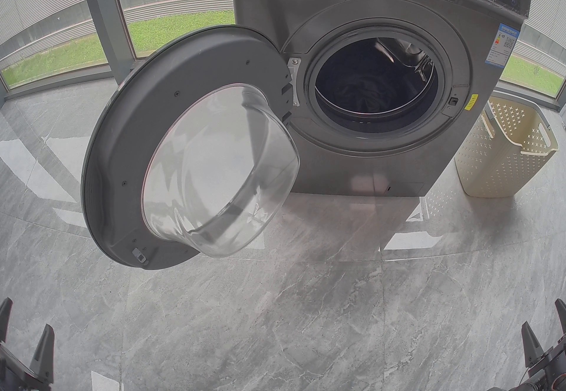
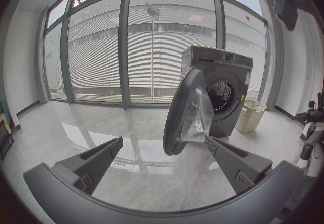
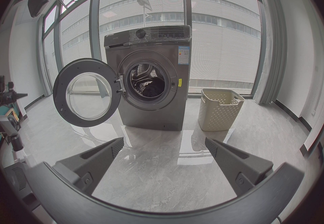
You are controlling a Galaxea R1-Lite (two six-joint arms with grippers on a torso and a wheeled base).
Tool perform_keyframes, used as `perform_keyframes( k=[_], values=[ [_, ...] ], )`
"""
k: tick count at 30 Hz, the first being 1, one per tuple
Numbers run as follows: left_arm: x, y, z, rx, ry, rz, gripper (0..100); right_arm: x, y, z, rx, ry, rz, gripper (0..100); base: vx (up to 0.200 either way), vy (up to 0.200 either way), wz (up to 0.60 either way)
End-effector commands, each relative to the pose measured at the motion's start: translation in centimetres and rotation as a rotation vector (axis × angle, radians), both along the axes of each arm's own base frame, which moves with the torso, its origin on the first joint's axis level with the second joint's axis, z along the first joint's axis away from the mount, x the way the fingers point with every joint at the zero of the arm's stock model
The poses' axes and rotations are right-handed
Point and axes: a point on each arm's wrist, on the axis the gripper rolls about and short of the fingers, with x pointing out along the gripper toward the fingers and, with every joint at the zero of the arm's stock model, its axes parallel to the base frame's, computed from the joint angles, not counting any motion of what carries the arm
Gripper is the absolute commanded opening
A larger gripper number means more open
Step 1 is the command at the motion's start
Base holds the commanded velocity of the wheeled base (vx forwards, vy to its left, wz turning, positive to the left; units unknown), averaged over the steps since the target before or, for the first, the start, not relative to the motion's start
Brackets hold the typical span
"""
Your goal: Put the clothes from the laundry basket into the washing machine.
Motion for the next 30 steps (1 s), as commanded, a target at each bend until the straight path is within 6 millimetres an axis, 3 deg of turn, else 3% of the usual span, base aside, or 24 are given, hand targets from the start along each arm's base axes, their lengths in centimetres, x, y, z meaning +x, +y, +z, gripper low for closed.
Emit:
perform_keyframes(
  k=[1,8,17,18,22,30],
  values=[
    [5.1,-0.3,6.7,-0.012,0.128,-0.120,100,0.1,0.0,-0.5,0.000,0.007,0.000,100,0.000,0.000,0.00],
    [12.1,-0.6,9.5,-0.016,0.138,-0.221,100,0.1,0.0,-0.5,0.000,0.007,0.000,100,0.000,0.000,0.00],
    [16.9,-1.0,11.0,-0.019,0.196,-0.359,100,0.1,0.0,-0.5,0.000,0.007,0.000,100,0.000,0.000,0.00],
    [18.1,-1.1,11.3,-0.020,0.200,-0.361,100,0.1,0.0,-0.5,0.000,0.007,0.000,100,0.000,0.000,0.00],
    [19.5,-1.3,11.3,-0.019,0.187,-0.384,100,0.1,0.0,-0.5,0.000,0.007,0.000,100,0.000,0.000,0.00],
    [19.1,-2.8,11.4,-0.026,0.178,-0.497,100,0.1,0.0,-0.5,-0.002,0.007,0.000,100,0.000,0.000,0.00]
  ],
)
